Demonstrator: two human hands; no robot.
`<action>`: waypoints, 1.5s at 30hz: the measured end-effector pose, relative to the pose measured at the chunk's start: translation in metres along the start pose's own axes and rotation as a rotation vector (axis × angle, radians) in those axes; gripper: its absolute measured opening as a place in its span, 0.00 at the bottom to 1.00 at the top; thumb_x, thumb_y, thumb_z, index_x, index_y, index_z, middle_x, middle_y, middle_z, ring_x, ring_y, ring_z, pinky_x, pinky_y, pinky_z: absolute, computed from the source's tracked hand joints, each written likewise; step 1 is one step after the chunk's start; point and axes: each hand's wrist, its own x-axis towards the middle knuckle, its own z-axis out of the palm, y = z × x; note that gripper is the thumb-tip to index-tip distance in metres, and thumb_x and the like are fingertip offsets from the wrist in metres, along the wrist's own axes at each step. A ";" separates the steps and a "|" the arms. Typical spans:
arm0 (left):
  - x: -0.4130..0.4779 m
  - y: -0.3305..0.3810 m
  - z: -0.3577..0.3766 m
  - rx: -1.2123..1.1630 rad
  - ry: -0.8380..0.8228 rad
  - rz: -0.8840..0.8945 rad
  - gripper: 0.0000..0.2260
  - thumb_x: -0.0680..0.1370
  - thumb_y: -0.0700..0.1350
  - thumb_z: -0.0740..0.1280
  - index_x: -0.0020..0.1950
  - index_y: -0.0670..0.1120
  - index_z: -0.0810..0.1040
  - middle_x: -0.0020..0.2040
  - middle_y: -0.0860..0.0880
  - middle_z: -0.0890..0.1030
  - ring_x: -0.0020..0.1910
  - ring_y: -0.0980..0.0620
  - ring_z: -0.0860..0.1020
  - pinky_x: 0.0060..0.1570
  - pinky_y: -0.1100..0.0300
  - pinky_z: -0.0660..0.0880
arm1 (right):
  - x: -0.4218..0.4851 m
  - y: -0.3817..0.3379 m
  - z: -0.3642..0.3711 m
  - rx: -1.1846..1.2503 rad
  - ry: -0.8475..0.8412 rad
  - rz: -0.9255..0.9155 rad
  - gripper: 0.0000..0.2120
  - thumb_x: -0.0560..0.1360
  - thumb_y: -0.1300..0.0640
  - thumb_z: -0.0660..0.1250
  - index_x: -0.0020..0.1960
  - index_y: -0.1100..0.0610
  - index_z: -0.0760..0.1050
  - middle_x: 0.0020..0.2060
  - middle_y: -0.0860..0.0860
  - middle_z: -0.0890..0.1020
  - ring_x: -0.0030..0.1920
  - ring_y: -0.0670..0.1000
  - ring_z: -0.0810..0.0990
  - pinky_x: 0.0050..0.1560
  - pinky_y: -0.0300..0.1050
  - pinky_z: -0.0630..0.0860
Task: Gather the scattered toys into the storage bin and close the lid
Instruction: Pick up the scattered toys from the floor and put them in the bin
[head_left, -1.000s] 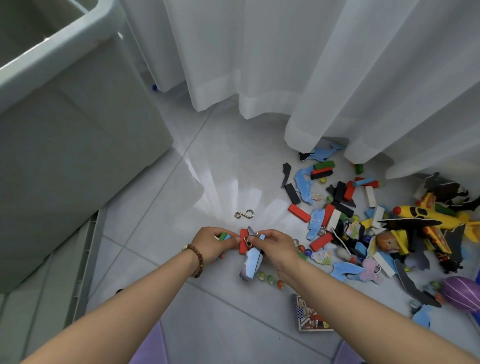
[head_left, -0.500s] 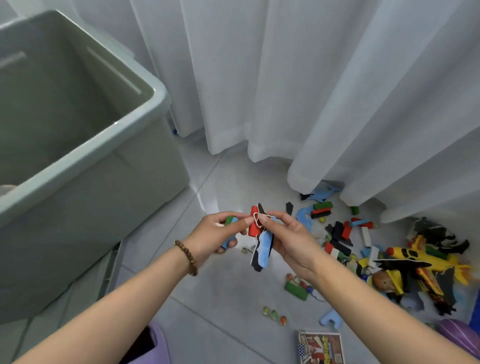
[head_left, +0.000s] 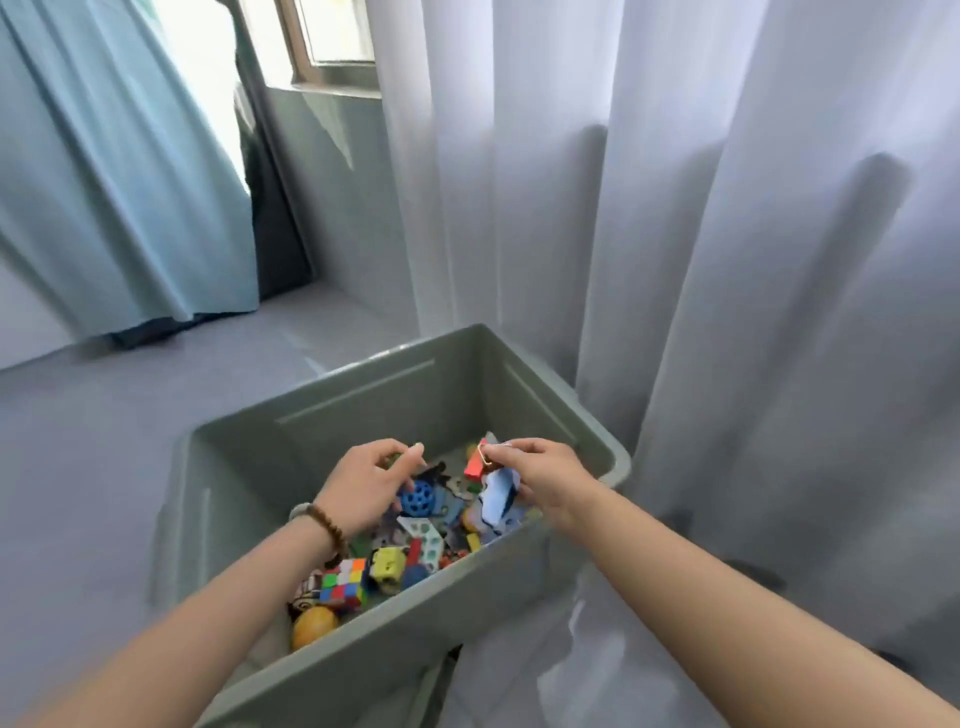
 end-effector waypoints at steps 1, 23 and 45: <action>0.008 -0.017 -0.004 0.018 -0.013 -0.049 0.10 0.79 0.49 0.63 0.46 0.44 0.80 0.35 0.48 0.79 0.24 0.57 0.74 0.21 0.67 0.70 | 0.010 0.001 0.014 0.015 0.016 0.048 0.07 0.71 0.61 0.72 0.46 0.61 0.75 0.41 0.57 0.79 0.39 0.53 0.78 0.36 0.42 0.77; -0.068 0.045 0.171 0.421 -0.286 0.655 0.19 0.79 0.52 0.60 0.69 0.49 0.69 0.67 0.52 0.71 0.68 0.54 0.65 0.67 0.64 0.59 | -0.100 0.121 -0.207 -1.047 0.143 -0.300 0.16 0.74 0.52 0.69 0.60 0.49 0.72 0.64 0.45 0.70 0.65 0.45 0.69 0.63 0.38 0.65; -0.187 -0.147 0.424 0.582 -0.931 0.375 0.11 0.75 0.48 0.66 0.57 0.51 0.77 0.54 0.50 0.75 0.51 0.50 0.77 0.50 0.58 0.73 | -0.160 0.394 -0.276 -0.719 0.261 0.131 0.10 0.70 0.64 0.70 0.47 0.53 0.74 0.38 0.45 0.75 0.37 0.45 0.72 0.42 0.38 0.70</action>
